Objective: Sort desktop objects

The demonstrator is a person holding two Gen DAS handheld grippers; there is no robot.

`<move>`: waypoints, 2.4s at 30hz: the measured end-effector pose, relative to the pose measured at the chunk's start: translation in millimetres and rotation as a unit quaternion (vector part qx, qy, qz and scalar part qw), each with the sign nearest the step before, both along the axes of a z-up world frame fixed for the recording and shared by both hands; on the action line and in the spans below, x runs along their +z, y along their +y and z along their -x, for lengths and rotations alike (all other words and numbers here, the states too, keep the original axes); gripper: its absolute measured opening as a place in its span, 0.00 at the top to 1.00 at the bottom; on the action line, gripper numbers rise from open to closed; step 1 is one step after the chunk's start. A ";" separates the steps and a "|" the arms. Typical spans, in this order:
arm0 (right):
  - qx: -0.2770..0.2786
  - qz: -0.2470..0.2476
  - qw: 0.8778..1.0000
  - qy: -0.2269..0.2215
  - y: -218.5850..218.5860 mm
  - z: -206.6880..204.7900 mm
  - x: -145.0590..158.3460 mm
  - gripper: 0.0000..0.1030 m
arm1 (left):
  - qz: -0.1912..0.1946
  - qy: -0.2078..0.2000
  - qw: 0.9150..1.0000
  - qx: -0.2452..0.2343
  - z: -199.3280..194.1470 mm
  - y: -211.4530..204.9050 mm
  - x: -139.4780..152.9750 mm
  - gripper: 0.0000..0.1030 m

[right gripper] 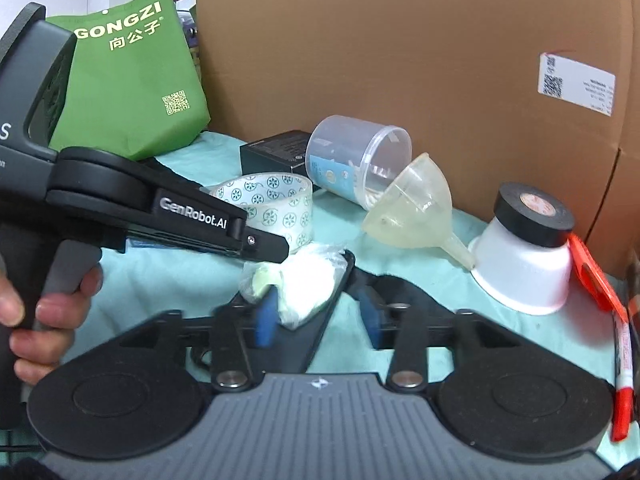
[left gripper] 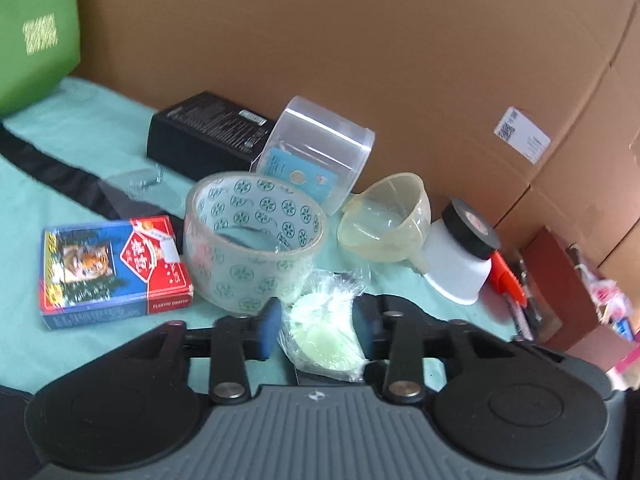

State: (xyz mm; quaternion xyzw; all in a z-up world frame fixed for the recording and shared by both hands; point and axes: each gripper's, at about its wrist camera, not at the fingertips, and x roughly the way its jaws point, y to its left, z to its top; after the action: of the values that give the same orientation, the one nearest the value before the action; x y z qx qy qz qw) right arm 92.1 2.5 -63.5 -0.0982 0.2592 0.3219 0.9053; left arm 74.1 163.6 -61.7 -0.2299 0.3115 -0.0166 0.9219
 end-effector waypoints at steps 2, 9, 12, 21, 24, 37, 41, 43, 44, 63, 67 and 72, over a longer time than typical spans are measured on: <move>0.007 0.001 1.000 0.002 3.8 -7.9 -2.2 0.56 | 0.012 0.004 1.000 0.001 -3.0 3.8 -2.1 0.56; 0.017 0.007 1.000 0.001 22.9 -29.7 -3.0 0.55 | 0.076 -0.003 0.997 0.030 -0.7 18.5 0.0 0.39; 0.023 0.005 1.000 0.004 32.7 -39.6 -5.6 0.55 | 0.068 -0.002 0.997 0.038 1.5 20.8 0.3 0.35; 0.024 -0.021 0.999 0.009 29.7 -32.9 -5.1 1.00 | 0.083 0.013 0.996 0.043 2.7 27.4 -5.4 0.34; 0.017 -0.036 0.999 0.006 23.6 -27.0 1.5 1.00 | 0.084 0.003 0.996 0.043 6.4 26.1 -0.9 0.32; -0.035 -0.076 0.996 -0.003 -15.6 -19.5 15.3 1.00 | 0.036 -0.016 0.999 -0.030 21.2 -1.5 11.3 0.34; -0.041 -0.091 0.995 -0.013 -29.9 -13.4 24.6 1.00 | 0.008 -0.044 0.997 -0.067 24.5 -19.1 18.6 0.34; -0.043 -0.087 0.995 -0.027 -33.9 -10.9 31.4 1.00 | -0.002 -0.057 0.996 -0.073 24.8 -24.7 20.7 0.33; -0.045 -0.090 0.995 -0.030 -37.2 -10.6 34.3 1.00 | -0.009 -0.056 0.995 -0.077 22.8 -28.3 20.9 0.33; -0.097 -0.045 0.994 0.037 -74.2 -14.7 -7.8 0.43 | 0.020 0.005 0.994 -0.110 -34.3 -72.6 12.0 0.35; -0.084 -0.022 0.995 0.048 -64.4 -20.2 -17.7 0.38 | 0.000 0.016 0.990 -0.140 -46.1 -85.1 7.7 0.36; -0.080 0.007 0.996 0.035 -59.5 -22.2 -22.7 0.37 | -0.030 0.020 0.987 -0.155 -53.8 -94.5 0.2 0.44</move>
State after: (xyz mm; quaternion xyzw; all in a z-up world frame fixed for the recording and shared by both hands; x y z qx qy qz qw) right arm 114.3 -57.0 -86.2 -0.0724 0.2999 0.2497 0.9179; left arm 127.9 69.1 -61.5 -0.1510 0.3623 -0.1453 0.9082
